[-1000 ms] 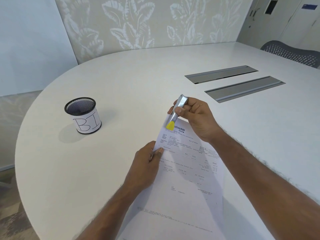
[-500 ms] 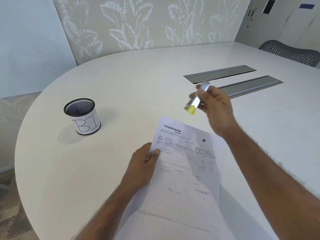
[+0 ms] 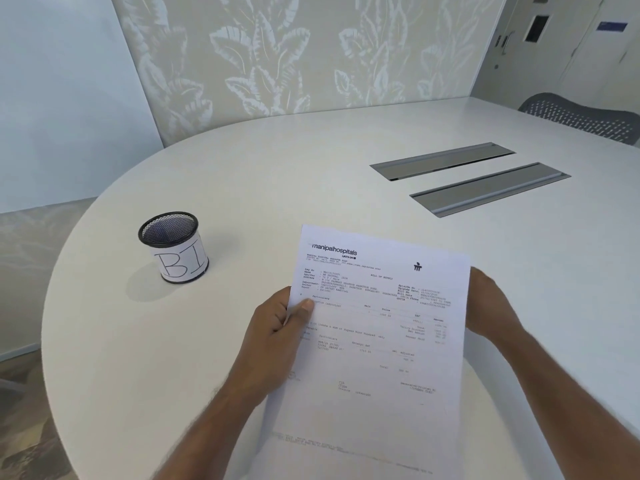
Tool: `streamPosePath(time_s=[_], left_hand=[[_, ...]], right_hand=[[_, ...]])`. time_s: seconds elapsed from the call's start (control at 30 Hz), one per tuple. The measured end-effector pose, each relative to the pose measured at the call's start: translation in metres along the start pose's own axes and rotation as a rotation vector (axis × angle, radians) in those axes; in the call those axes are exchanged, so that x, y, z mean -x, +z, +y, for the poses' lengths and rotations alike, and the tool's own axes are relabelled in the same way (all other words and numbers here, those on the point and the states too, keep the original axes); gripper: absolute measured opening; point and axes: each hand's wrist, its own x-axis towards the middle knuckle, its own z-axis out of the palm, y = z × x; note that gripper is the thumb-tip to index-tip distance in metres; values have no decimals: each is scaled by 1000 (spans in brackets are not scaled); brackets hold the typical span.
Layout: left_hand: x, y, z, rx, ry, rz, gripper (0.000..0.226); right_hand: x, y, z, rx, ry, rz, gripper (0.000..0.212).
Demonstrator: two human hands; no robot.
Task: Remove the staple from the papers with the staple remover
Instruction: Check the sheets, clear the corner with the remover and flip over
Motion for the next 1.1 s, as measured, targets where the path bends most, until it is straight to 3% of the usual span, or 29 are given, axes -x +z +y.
streamPosePath(time_s=[0.13, 0.2, 0.27, 0.3, 0.37, 0.4, 0.47, 0.5, 0.67, 0.8, 0.9, 1.03, 1.1], left_hand=[[4, -2, 17, 29, 43, -5, 24], [6, -4, 27, 48, 65, -6, 24], [8, -5, 35, 85, 79, -1, 24], [9, -6, 39, 110, 86, 8, 24], [11, -8, 48, 168, 108, 23, 23], [13, -8, 51, 204, 111, 28, 21], [16, -8, 60, 272, 124, 12, 20], [17, -9, 66, 297, 125, -9, 23], [27, -7, 84, 426, 126, -62, 29], [33, 3, 91, 416, 173, -31, 22], [39, 17, 91, 338, 249, 46, 28], [54, 42, 102, 241, 358, 123, 27], [56, 56, 108, 130, 423, 77, 36]], right_hand=[[14, -5, -7, 145, 39, -20, 12], [25, -15, -16, 27, 15, 118, 25], [43, -29, -30, -518, 68, 297, 22], [55, -38, -40, -874, 99, 281, 30], [76, -56, -51, -1418, 41, 14, 53], [86, -62, -53, -1527, -10, -97, 63], [104, -76, -59, -1505, -164, -139, 69], [108, -79, -61, -1445, -188, -69, 67], [113, -85, -75, -1355, -82, 200, 33], [122, -80, -101, -923, 3, 497, 47], [142, -78, -132, -944, -169, 388, 41], [157, -79, -159, -1175, -282, 81, 70], [159, -85, -164, -1308, -311, -17, 70]])
